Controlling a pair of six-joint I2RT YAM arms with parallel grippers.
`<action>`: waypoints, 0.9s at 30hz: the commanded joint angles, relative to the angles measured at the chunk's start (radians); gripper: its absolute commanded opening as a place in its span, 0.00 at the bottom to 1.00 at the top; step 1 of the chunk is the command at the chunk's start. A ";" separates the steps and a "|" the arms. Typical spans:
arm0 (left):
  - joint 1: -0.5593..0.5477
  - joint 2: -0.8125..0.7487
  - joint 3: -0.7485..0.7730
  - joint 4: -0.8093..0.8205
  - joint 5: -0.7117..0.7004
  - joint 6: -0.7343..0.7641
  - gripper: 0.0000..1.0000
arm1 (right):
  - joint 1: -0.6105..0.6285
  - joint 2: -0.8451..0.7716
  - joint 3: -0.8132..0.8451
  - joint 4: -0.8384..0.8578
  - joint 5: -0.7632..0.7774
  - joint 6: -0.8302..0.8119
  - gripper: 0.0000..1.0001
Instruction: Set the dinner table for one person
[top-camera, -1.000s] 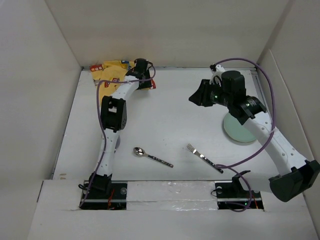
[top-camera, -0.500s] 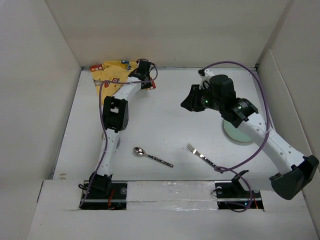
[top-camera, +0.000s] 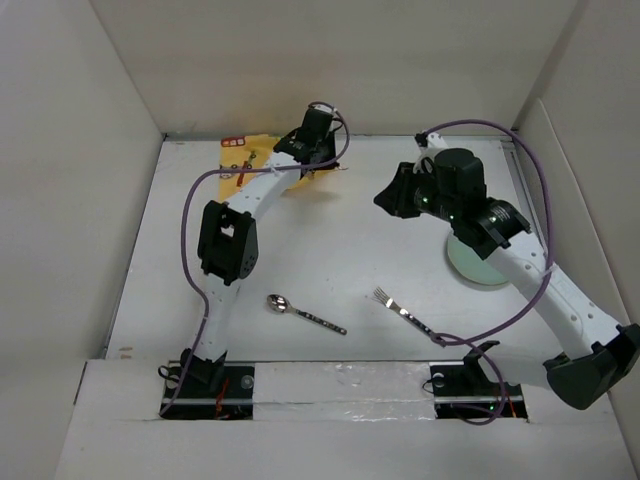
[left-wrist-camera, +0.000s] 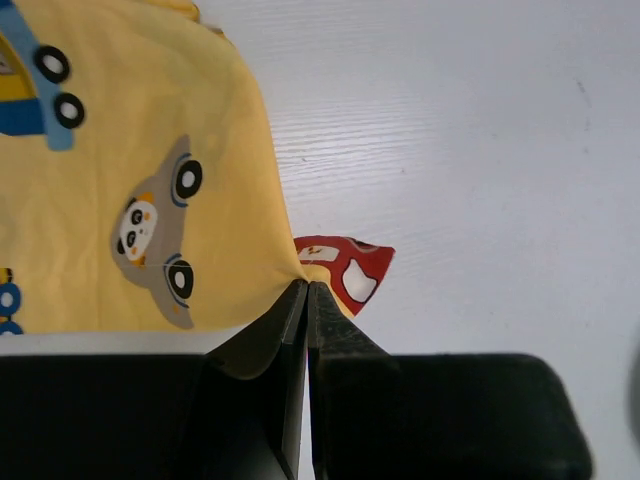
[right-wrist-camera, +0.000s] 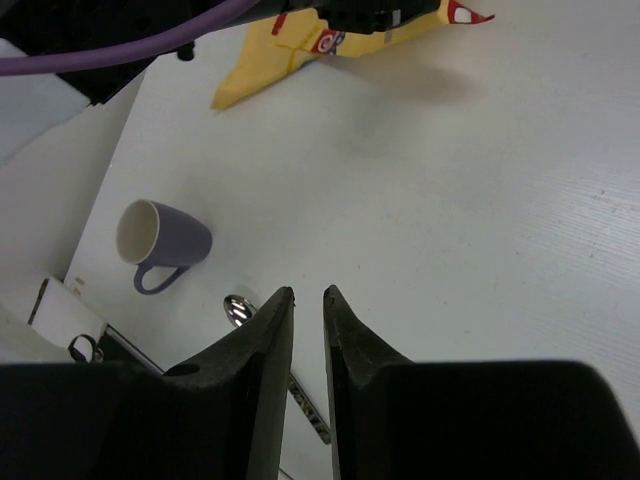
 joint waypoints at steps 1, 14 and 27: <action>0.016 -0.096 -0.051 -0.023 0.061 0.016 0.00 | -0.018 -0.058 -0.025 0.048 0.029 0.000 0.24; -0.126 -0.239 -0.269 0.030 0.136 0.026 0.00 | -0.130 -0.134 -0.140 0.061 0.072 0.055 0.08; 0.041 -0.443 0.195 0.045 0.442 -0.090 0.00 | -0.170 -0.126 -0.150 0.172 0.089 0.092 0.64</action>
